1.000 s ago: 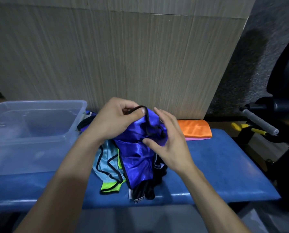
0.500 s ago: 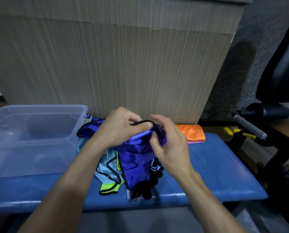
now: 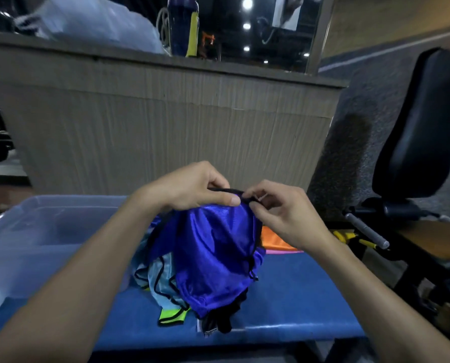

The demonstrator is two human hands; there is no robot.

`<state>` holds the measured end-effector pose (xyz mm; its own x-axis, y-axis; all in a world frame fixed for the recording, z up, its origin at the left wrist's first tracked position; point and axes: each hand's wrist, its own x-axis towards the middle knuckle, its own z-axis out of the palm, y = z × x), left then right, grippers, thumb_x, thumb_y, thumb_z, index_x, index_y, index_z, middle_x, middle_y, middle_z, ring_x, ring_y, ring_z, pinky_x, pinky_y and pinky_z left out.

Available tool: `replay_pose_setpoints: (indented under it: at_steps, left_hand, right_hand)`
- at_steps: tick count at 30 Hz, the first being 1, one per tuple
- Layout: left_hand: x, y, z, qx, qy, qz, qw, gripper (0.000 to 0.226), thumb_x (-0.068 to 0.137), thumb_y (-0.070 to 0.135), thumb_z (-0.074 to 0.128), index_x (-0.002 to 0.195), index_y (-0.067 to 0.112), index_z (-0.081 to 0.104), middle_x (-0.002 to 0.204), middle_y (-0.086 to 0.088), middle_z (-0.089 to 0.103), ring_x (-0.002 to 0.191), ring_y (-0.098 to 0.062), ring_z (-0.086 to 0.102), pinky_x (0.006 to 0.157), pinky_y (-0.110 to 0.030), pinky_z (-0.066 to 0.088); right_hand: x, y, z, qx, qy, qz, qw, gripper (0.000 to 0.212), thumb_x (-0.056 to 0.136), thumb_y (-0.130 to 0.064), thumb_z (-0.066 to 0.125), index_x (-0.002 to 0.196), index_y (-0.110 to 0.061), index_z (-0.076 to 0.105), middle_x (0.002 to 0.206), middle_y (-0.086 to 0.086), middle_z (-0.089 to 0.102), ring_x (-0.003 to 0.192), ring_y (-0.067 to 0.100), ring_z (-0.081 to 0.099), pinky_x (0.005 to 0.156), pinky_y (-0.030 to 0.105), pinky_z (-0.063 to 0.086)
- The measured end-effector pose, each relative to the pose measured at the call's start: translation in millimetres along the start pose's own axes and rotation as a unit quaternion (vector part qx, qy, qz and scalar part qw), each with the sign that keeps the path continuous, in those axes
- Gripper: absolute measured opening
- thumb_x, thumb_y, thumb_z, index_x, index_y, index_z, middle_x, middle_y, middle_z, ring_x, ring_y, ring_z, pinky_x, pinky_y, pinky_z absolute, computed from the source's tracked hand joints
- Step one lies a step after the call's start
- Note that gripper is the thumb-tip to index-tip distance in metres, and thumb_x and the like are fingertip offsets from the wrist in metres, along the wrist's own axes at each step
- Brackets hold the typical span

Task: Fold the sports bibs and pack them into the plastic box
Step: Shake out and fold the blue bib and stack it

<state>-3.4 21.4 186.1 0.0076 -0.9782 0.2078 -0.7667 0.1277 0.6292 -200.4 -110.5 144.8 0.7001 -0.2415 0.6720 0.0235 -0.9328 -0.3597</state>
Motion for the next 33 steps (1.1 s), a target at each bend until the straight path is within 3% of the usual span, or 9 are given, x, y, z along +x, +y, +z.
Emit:
replay_pose_setpoints:
  at_steps: [4,7,10,13,16,20,25,29,33]
  left_hand:
    - [-4.6,12.4,-13.2,0.003,-0.009,0.02,1.0,0.026,0.094,0.029,0.072,0.07,0.021,0.071,0.058,0.014,0.058,0.055,0.004,0.048,0.055,-0.013,0.036]
    - [-6.2,15.2,-15.6,0.016,-0.006,0.022,1.0,0.024,0.094,0.032,0.072,0.077,0.015,0.074,0.061,0.012,0.061,0.058,0.003,0.05,0.058,-0.014,0.037]
    - [-8.8,8.3,-13.7,-0.014,0.005,0.024,1.0,0.014,0.093,0.03,0.074,0.091,0.016,0.073,0.066,0.01,0.066,0.061,-0.001,0.055,0.063,-0.019,0.042]
    - [-15.3,-1.9,-13.0,-0.075,0.038,0.042,0.996,0.032,0.091,0.027,0.076,0.12,0.026,0.06,0.074,0.002,0.067,0.064,-0.012,0.06,0.062,-0.026,0.047]
    - [-20.1,-7.7,-13.7,-0.073,0.054,0.074,0.993,0.031,0.092,0.015,0.075,0.118,0.02,0.06,0.104,-0.002,0.072,0.093,-0.011,0.068,0.084,-0.022,0.05]
    - [-22.4,-10.5,-17.7,-0.06,0.094,0.059,0.992,0.018,0.091,0.015,0.076,0.107,0.016,0.069,0.107,0.002,0.075,0.101,-0.01,0.069,0.096,-0.029,0.052]
    - [-33.0,-23.0,-19.6,-0.013,0.088,0.019,0.996,0.025,0.089,0.038,0.078,0.097,0.014,0.076,0.098,-0.004,0.077,0.095,-0.021,0.073,0.091,-0.049,0.056]
    - [-51.6,-56.8,-16.0,0.047,0.099,-0.035,0.993,0.044,0.082,0.054,0.078,0.08,0.011,0.074,0.073,-0.003,0.072,0.065,-0.01,0.061,0.063,-0.033,0.048]
    - [-76.1,-82.9,-19.1,0.025,0.131,-0.043,0.99,0.051,0.081,0.069,0.069,0.076,0.019,0.076,0.067,0.01,0.066,0.062,-0.004,0.056,0.06,-0.028,0.041]
  right_hand:
    - [9.1,-6.8,-5.5,0.116,-0.076,0.034,0.99,0.013,0.089,-0.012,0.078,0.099,-0.016,0.071,0.082,-0.006,0.068,0.069,0.006,0.058,0.067,0.033,0.049]
    - [9.5,-10.0,-0.5,0.217,-0.113,0.071,0.967,0.011,0.088,-0.01,0.079,0.089,-0.007,0.069,0.074,-0.003,0.06,0.069,0.009,0.05,0.064,0.026,0.042]
    - [13.3,-7.7,-0.8,0.228,-0.089,0.089,0.966,0.006,0.091,-0.005,0.074,0.086,-0.005,0.07,0.076,0.001,0.064,0.072,0.011,0.055,0.067,0.028,0.044]
    - [24.0,-5.3,-13.1,0.218,-0.04,0.093,0.971,0.008,0.093,-0.003,0.069,0.087,-0.008,0.071,0.08,0.0,0.068,0.076,0.008,0.058,0.074,0.025,0.045]
    - [39.7,-5.5,-29.0,0.221,-0.015,0.099,0.97,0.01,0.097,-0.005,0.065,0.092,-0.011,0.072,0.087,0.003,0.07,0.083,0.009,0.061,0.079,0.025,0.046]
    - [59.5,-7.1,-47.5,0.172,-0.003,0.083,0.982,0.013,0.101,-0.014,0.062,0.095,-0.017,0.074,0.091,-0.001,0.074,0.087,0.011,0.065,0.081,0.029,0.05]
    - [82.9,-13.3,-67.9,0.121,0.078,0.084,0.986,0.015,0.101,-0.016,0.062,0.094,-0.024,0.074,0.088,-0.009,0.072,0.084,0.002,0.065,0.075,0.021,0.051]
    - [89.0,4.5,-82.5,0.1,0.143,0.099,0.98,0.017,0.099,-0.018,0.065,0.088,-0.028,0.073,0.082,-0.01,0.069,0.077,0.001,0.062,0.071,0.019,0.049]
    - [77.3,36.2,-89.2,0.094,0.192,0.15,0.965,0.016,0.097,-0.018,0.068,0.084,-0.024,0.073,0.077,-0.008,0.067,0.072,0.0,0.057,0.07,0.022,0.044]
